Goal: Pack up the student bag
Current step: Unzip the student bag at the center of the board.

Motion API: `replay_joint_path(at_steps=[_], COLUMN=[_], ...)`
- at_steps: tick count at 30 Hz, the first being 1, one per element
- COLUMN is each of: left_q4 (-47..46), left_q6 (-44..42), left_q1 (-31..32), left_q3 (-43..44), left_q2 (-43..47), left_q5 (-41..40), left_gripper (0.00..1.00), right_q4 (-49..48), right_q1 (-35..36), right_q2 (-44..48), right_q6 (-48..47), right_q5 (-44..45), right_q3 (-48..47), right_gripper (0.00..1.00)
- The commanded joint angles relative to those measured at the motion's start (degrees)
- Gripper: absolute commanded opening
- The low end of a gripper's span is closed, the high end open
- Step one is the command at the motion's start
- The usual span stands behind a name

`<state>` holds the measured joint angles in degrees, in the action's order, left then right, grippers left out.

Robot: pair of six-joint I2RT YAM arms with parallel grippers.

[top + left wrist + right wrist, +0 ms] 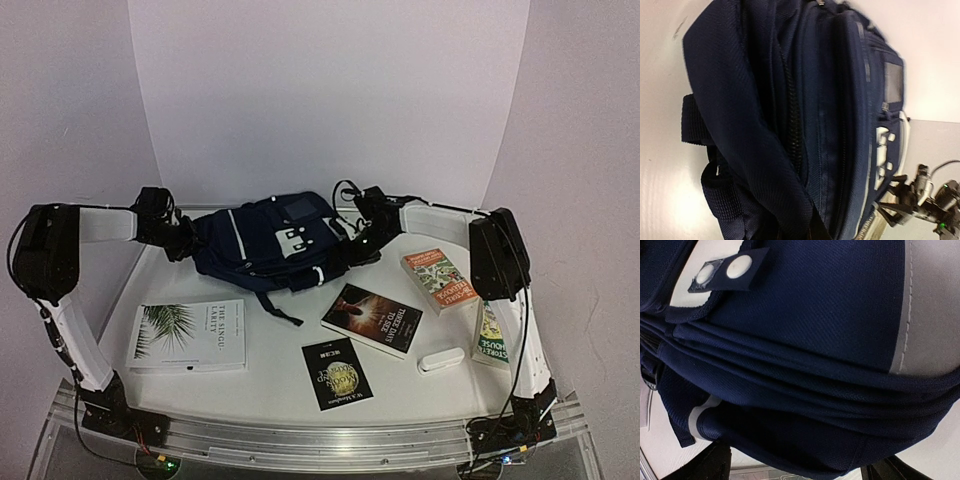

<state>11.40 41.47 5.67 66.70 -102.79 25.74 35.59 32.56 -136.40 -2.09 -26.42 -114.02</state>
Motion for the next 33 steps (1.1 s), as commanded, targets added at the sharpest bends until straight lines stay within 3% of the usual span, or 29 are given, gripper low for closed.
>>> replay_joint_path(at_steps=[1,11,21,26,33], left_q4=[-8.1,-10.3,-16.1,-14.5,-7.3], left_q6=[4.2,11.7,21.1,21.9,22.1], left_q1=[2.7,6.2,9.2,9.5,9.5], left_q3=[1.1,2.8,0.9,-1.9,-7.4], left_q2=[8.9,14.5,18.3,23.1,31.5], left_q5=[7.6,4.7,1.3,-6.0,-23.0], left_gripper=[0.00,0.00,0.00,0.00,0.00], right_q4=[-0.8,-0.4,0.1,0.2,0.6], right_q1=[0.4,1.3,8.2,8.4,6.4], right_q2=[2.6,13.5,16.5,15.4,8.9], right_q6=[-1.1,-3.7,-4.9,-7.9,-9.3], right_q5=[1.4,-1.5,-0.8,6.3,17.9], right_q3=[-2.8,-2.4,-4.2,-4.0,-4.5], right_gripper=[0.89,0.89,0.95,0.98,0.98])
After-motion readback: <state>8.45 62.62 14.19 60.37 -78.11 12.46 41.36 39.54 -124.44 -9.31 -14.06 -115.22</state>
